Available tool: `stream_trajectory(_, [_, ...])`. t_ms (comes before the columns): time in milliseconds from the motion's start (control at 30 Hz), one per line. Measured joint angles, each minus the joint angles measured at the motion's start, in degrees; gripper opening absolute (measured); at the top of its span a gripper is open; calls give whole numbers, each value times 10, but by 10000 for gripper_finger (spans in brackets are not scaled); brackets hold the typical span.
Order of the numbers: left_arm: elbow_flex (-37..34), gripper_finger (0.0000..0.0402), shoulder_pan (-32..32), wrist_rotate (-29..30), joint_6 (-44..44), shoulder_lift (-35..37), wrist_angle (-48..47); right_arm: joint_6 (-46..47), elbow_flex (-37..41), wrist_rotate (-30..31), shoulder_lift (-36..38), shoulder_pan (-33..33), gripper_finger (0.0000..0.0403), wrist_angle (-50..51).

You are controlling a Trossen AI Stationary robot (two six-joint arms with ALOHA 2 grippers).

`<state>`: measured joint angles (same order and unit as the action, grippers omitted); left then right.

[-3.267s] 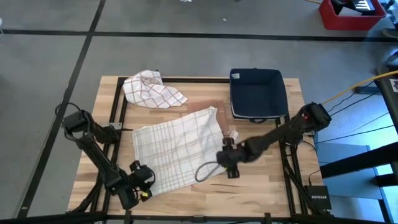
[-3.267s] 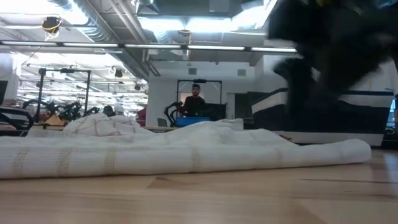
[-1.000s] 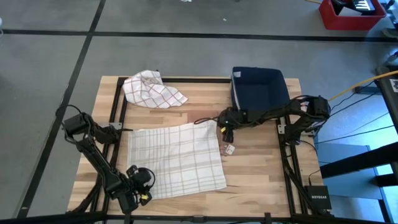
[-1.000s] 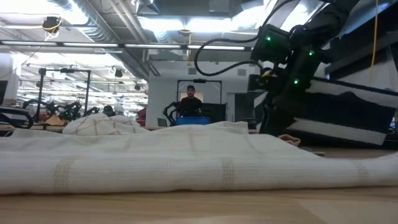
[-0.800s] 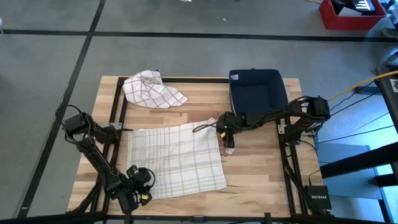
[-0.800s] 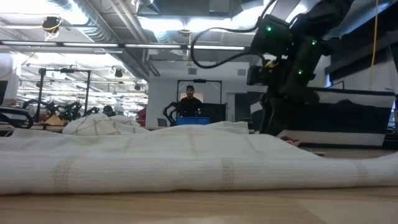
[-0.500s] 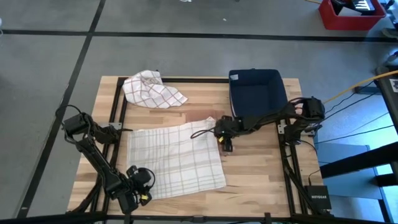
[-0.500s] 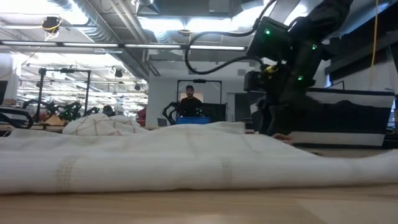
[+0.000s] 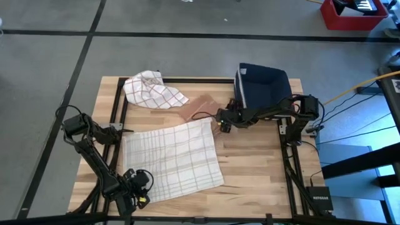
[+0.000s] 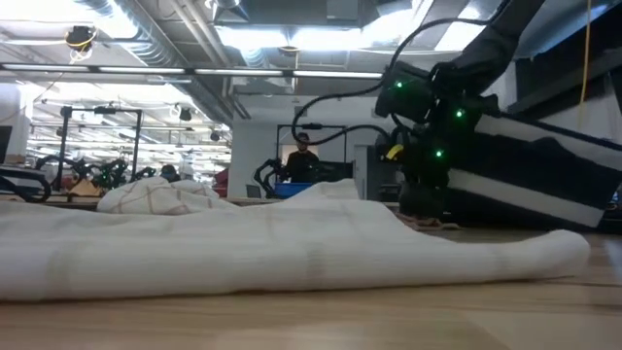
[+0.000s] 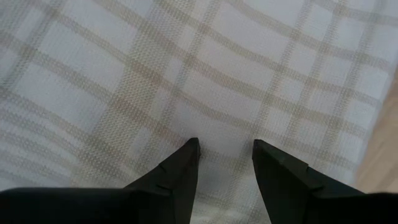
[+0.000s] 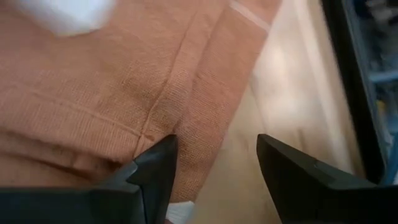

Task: Fold towel
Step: Fold the bottom white towel

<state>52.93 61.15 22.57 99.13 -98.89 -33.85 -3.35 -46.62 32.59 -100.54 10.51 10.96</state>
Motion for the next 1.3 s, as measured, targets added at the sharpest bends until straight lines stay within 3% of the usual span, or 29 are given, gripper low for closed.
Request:
stream_trajectory(133, [0,145,1,-2,1,0,0,15,-24,-28,-1,3,225,43])
stream_trajectory(333, [0,145,0,-2,-4,0,0,36,-105,-87,4,-47,225,146])
stream_trajectory(600, [0,145,0,3,-1,0,1,32,-131,-64,5,-80,225,130])
stream_trajectory(800, [0,145,0,5,-2,0,0,65,-153,-8,5,-79,225,320])
stream_trajectory(867, [0,145,0,7,-2,0,0,71,-155,5,5,-79,225,335])
stream_trajectory(967, [0,145,0,17,-3,0,0,73,-154,-13,5,-79,225,302])
stream_trajectory(1167, [-1,145,0,22,-3,-1,0,46,-135,-86,4,-78,225,102])
stream_trajectory(1300, [-1,145,0,23,-3,-1,0,35,-126,-86,-10,-77,225,103])
